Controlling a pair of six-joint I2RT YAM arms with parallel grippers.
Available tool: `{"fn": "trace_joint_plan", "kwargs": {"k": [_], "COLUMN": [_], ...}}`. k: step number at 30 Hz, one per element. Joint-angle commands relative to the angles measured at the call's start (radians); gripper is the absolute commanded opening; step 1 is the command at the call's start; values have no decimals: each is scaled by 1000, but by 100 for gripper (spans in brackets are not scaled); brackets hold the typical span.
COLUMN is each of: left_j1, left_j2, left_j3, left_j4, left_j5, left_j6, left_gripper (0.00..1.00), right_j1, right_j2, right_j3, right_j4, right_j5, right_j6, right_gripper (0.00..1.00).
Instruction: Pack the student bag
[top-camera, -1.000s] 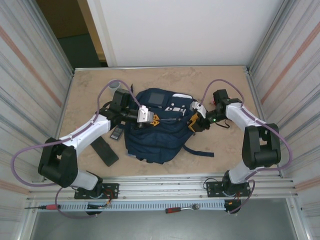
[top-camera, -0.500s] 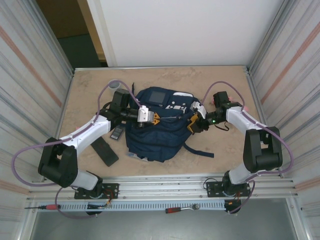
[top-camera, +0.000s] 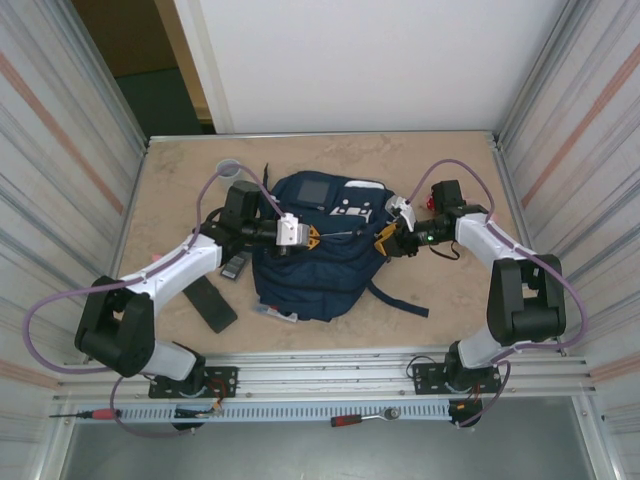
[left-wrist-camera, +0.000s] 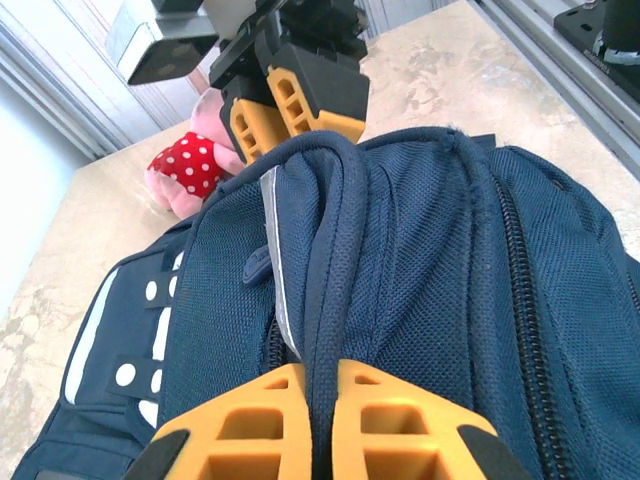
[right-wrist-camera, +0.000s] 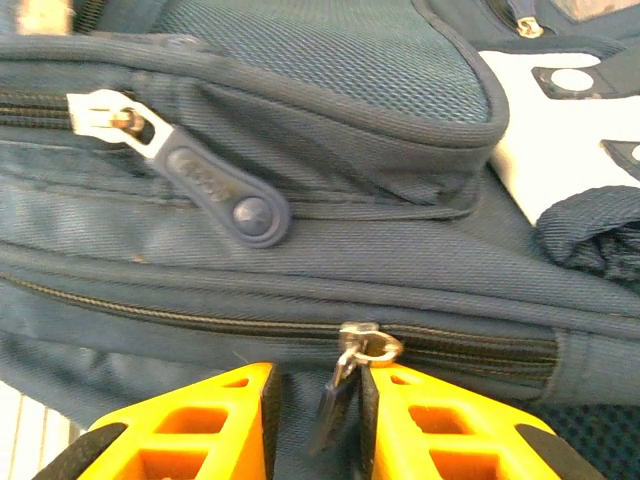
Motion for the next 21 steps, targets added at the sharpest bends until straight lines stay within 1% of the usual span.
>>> {"fn": "trace_joint_plan", "kwargs": {"k": [1,5,10,11,12,14,17,21], "left_j1": [-4,-4,-6,-8,-10,-26,-66,-100], "left_j2": [-39,-38,-45,-45,-45,-44,-45,-50], "left_j3": [3,1,-5,-6,-8,-7,-9,-23], "left_j4": [114,129,147,154,157,153,141,160], "left_j5": [-19,-12,-7,-9,-16,-68,-186,-304], "left_j6": [-15,-20,-31,-37,-42,-40,-21,-43], "left_gripper": [0,0,0,0,0,0,0,0], "right_j1": [1,5,4,5,4,3,5,4], "right_j2": [-31,-5,18,20,19,14,-17,-78], "right_j3": [-9,1,3,3,4,6,1,-4], "right_j4": [-26,-26,19,28,29,27,17,-19], "right_j5": [-89,-57,10,18,17,9,5,16], "right_j6": [-13,21,107,123,130,139,145,143], "right_gripper": [25,25,26,23,14,0,0,0]}}
